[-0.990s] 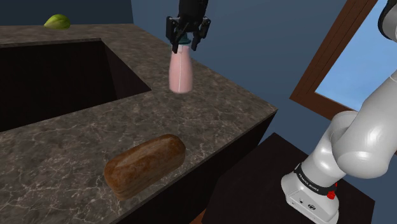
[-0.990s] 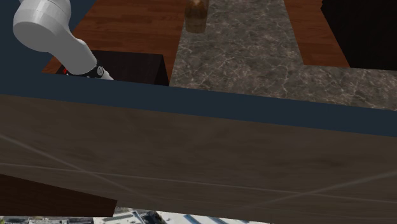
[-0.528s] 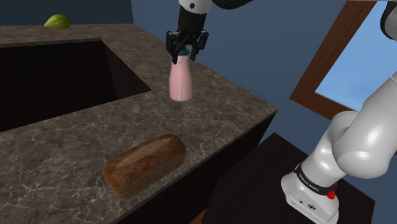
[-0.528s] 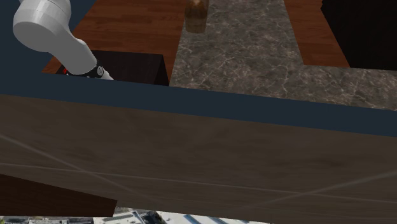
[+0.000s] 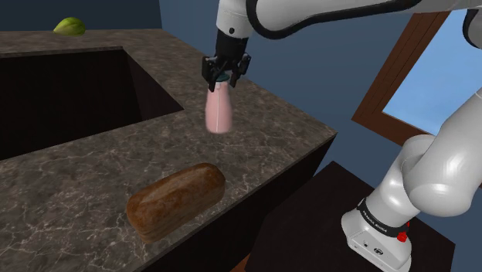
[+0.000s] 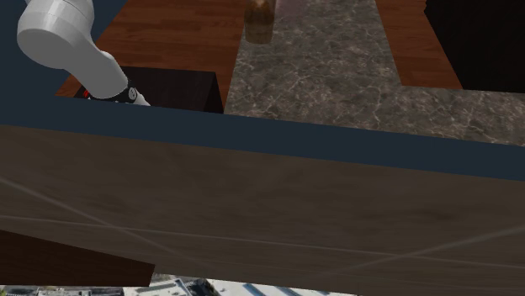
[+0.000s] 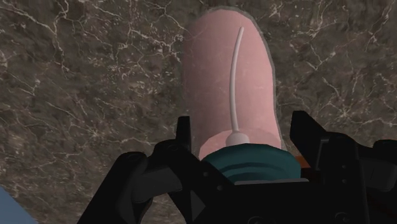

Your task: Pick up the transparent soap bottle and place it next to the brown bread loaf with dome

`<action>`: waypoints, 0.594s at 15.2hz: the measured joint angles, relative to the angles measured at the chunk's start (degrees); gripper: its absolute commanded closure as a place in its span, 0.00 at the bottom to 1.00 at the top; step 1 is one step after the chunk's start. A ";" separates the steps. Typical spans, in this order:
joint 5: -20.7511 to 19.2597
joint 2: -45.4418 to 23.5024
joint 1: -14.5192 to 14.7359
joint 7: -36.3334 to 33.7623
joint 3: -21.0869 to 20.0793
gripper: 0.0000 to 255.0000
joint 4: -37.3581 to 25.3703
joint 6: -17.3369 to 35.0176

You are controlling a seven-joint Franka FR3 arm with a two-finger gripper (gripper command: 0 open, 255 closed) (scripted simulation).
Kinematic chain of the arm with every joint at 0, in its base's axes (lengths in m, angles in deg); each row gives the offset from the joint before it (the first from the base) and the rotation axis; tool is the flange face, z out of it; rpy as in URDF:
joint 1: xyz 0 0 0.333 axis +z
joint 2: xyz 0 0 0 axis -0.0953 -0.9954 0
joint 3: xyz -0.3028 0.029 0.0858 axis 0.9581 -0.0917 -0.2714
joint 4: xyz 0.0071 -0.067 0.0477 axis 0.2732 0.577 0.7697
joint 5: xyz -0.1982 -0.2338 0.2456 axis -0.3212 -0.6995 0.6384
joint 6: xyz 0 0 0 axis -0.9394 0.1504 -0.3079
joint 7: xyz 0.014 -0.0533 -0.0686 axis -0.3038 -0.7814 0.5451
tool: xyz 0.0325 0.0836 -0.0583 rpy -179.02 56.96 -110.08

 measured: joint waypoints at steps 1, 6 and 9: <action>-0.08 -0.13 -0.01 -0.12 0.01 1.00 0.64 0.76; -0.47 -0.57 -0.01 -0.78 -0.02 1.00 3.94 4.44; -0.79 -1.18 -0.10 -1.06 0.05 1.00 5.51 6.61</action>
